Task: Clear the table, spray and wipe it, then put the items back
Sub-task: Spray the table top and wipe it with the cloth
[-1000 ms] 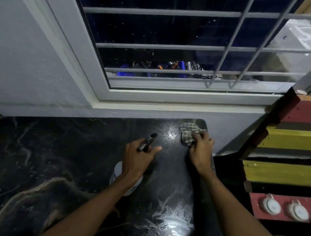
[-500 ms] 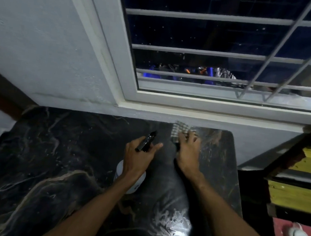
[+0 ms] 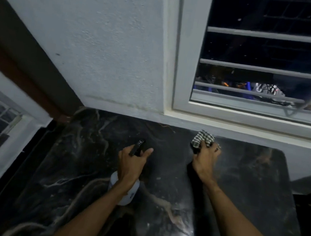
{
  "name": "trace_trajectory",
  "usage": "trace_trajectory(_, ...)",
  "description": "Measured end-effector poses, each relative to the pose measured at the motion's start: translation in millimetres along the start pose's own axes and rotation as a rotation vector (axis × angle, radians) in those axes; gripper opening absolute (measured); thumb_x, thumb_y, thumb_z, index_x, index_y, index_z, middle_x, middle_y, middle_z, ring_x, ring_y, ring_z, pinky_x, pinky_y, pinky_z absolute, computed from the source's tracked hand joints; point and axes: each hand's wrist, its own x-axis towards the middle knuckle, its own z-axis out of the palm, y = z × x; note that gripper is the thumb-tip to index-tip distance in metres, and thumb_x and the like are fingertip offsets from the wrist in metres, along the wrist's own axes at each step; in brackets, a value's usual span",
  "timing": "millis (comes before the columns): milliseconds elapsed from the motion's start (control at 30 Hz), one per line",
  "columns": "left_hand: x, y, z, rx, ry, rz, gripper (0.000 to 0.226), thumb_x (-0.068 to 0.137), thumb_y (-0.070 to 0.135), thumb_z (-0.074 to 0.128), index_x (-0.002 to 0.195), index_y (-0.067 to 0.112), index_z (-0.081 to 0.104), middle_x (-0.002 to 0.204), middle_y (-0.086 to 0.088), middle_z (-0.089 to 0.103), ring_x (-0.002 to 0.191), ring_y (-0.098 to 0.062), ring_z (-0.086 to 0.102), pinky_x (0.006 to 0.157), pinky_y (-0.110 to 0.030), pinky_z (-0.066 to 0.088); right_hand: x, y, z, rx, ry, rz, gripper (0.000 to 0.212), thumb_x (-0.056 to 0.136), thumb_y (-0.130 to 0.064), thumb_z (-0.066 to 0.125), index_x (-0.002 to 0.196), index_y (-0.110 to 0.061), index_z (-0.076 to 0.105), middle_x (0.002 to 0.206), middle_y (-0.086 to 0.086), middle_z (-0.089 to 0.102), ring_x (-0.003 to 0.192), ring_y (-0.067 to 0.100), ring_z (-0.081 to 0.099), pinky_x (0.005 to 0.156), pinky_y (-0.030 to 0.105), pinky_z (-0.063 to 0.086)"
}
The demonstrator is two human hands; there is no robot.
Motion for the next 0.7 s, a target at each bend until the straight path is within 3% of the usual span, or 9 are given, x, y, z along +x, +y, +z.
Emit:
trace_trajectory(167, 31.0, -35.3, -60.4, -0.036, 0.028, 0.015, 0.046, 0.087, 0.030, 0.081, 0.052, 0.023, 0.054, 0.054, 0.011, 0.057, 0.055, -0.006, 0.055, 0.066, -0.024, 0.041, -35.9, -87.5, 65.6, -0.092, -0.169, -0.406, 0.068, 0.068, -0.003, 0.050, 0.134, -0.012, 0.055, 0.137, 0.020, 0.037, 0.115, 0.038, 0.037, 0.106, 0.042, 0.035)
trace_trajectory(200, 38.6, -43.4, -73.4, -0.034, 0.033, 0.025, 0.044, 0.087, 0.031, 0.081, 0.053, 0.022, 0.055, 0.055, 0.010, 0.057, 0.056, -0.010, 0.057, 0.069, -0.025, 0.042, -32.9, -101.5, 73.9, -0.093, -0.178, -0.415, 0.067, 0.069, -0.002, 0.050, 0.135, -0.013, 0.056, 0.139, 0.020, 0.037, 0.116, 0.039, 0.039, 0.105, 0.040, 0.034)
trace_trajectory(300, 67.9, -72.4, -118.7, -0.069, 0.045, 0.019, 0.048, 0.084, 0.031, 0.084, 0.054, 0.007, 0.056, 0.054, -0.001, 0.060, 0.057, -0.015, 0.058, 0.065, -0.026, 0.042, -23.9, -159.1, 97.5, -0.072, -0.071, -0.122, 0.064, 0.071, -0.004, 0.059, 0.134, -0.011, 0.056, 0.139, 0.027, 0.036, 0.116, 0.049, 0.039, 0.103, 0.043, 0.034)
trace_trajectory(333, 75.4, -80.1, -132.1, -0.069, 0.047, 0.028, 0.045, 0.084, 0.031, 0.084, 0.056, 0.005, 0.059, 0.056, -0.002, 0.063, 0.060, -0.015, 0.060, 0.065, -0.026, 0.044, -31.1, -182.6, 107.8, -0.096, -0.072, -0.142, 0.067, 0.070, -0.006, 0.061, 0.137, -0.011, 0.052, 0.141, 0.028, 0.034, 0.118, 0.049, 0.037, 0.104, 0.045, 0.034)
trace_trajectory(467, 105.3, -113.0, -181.0, -0.056, 0.101, 0.029, 0.028, 0.080, 0.038, 0.086, 0.072, 0.013, 0.075, 0.078, -0.002, 0.077, 0.083, -0.019, 0.070, 0.077, -0.023, 0.048, -81.6, -247.7, 159.8, -0.188, -0.323, -0.687, 0.072, 0.074, -0.016, 0.043, 0.145, -0.017, 0.046, 0.146, 0.021, 0.032, 0.116, 0.038, 0.036, 0.101, 0.044, 0.036)
trace_trajectory(500, 113.0, -119.6, -189.9, -0.062, 0.113, 0.022, 0.028, 0.079, 0.039, 0.086, 0.074, 0.013, 0.076, 0.081, -0.003, 0.078, 0.085, -0.022, 0.071, 0.078, -0.023, 0.048, -74.3, -255.2, 164.7, -0.189, -0.318, -0.694, 0.071, 0.075, -0.018, 0.039, 0.145, -0.018, 0.048, 0.147, 0.021, 0.033, 0.115, 0.038, 0.037, 0.100, 0.044, 0.036)
trace_trajectory(600, 133.4, -134.6, -209.6, -0.101, 0.107, -0.021, 0.035, 0.077, 0.044, 0.086, 0.068, 0.014, 0.071, 0.075, -0.002, 0.076, 0.080, -0.024, 0.072, 0.076, -0.030, 0.055, -41.6, -273.8, 175.0, -0.129, -0.166, -0.319, 0.072, 0.073, -0.014, 0.042, 0.145, -0.012, 0.047, 0.147, 0.027, 0.030, 0.119, 0.044, 0.034, 0.105, 0.049, 0.037)
trace_trajectory(633, 138.8, -137.9, -216.2, -0.109, 0.118, -0.034, 0.037, 0.077, 0.046, 0.086, 0.067, 0.014, 0.070, 0.074, 0.000, 0.075, 0.078, -0.022, 0.071, 0.074, -0.031, 0.056, -45.0, -284.4, 182.5, -0.148, -0.176, -0.332, 0.075, 0.071, -0.014, 0.043, 0.146, -0.011, 0.045, 0.147, 0.028, 0.029, 0.119, 0.044, 0.033, 0.105, 0.050, 0.037)
trace_trajectory(700, 148.0, -145.2, -229.4, -0.134, 0.139, -0.052, 0.036, 0.076, 0.046, 0.087, 0.069, 0.013, 0.072, 0.072, 0.001, 0.074, 0.074, -0.018, 0.070, 0.069, -0.028, 0.053, -66.1, -304.9, 199.8, -0.177, -0.290, -0.599, 0.078, 0.069, -0.014, 0.046, 0.147, -0.013, 0.043, 0.146, 0.024, 0.031, 0.113, 0.038, 0.035, 0.099, 0.045, 0.037)
